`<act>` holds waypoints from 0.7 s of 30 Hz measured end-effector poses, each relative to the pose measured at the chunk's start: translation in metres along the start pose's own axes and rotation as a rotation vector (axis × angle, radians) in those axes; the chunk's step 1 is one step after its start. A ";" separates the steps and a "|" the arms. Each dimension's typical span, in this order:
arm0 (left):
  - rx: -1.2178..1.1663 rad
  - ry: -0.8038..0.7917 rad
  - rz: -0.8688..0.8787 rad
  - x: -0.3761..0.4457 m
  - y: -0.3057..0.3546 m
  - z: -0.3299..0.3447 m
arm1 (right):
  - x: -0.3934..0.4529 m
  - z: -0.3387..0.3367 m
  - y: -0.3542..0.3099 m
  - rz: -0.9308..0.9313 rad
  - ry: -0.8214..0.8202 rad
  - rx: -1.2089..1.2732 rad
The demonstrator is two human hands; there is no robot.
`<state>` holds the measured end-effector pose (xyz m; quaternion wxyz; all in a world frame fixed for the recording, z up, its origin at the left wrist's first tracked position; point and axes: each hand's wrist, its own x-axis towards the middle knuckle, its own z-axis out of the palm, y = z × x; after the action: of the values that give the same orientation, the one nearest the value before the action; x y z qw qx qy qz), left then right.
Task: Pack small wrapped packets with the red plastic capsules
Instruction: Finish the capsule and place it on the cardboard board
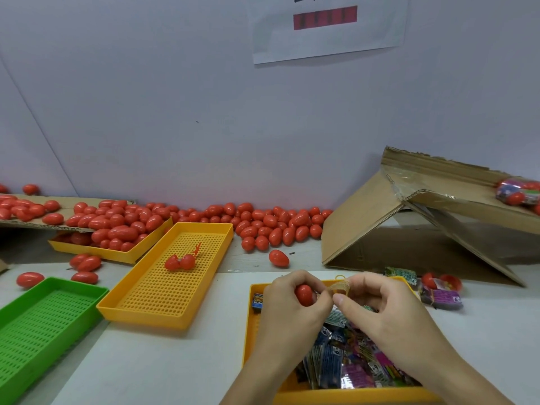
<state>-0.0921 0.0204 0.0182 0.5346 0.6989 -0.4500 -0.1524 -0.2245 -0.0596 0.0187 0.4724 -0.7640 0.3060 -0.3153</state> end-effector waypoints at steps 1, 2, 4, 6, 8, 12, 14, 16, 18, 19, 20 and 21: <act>0.003 -0.001 0.002 0.000 0.000 0.000 | 0.000 0.001 0.001 0.014 0.014 -0.001; 0.009 -0.002 0.007 0.000 0.001 0.000 | 0.001 0.002 0.002 0.035 0.031 0.004; 0.025 -0.003 0.029 -0.001 0.001 0.001 | 0.001 0.003 0.005 0.070 0.056 0.028; 0.049 -0.006 0.053 -0.002 0.001 0.001 | 0.000 0.004 0.004 0.077 0.053 0.051; 0.063 -0.015 0.059 -0.003 0.002 0.002 | -0.001 0.004 0.004 0.052 0.058 0.021; 0.051 -0.005 0.049 -0.003 0.004 0.002 | -0.003 0.005 0.004 -0.091 0.123 -0.125; 0.045 -0.003 0.045 -0.002 0.004 0.001 | -0.003 0.006 0.003 -0.166 0.128 -0.177; 0.050 -0.007 0.051 -0.002 0.004 0.000 | -0.003 0.006 0.004 -0.222 0.132 -0.204; 0.049 -0.009 0.052 -0.002 0.004 0.000 | -0.003 0.006 0.007 -0.259 0.134 -0.223; 0.044 -0.009 0.049 -0.002 0.004 0.000 | -0.003 0.006 0.007 -0.276 0.134 -0.230; 0.038 -0.009 0.045 -0.002 0.003 0.000 | -0.003 0.005 0.008 -0.294 0.132 -0.236; 0.033 -0.012 0.040 -0.002 0.004 0.000 | -0.003 0.005 0.008 -0.313 0.129 -0.243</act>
<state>-0.0951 0.0219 0.0206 0.5235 0.6975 -0.4694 -0.1384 -0.2239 -0.0581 0.0090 0.3016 -0.8318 0.2490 -0.3940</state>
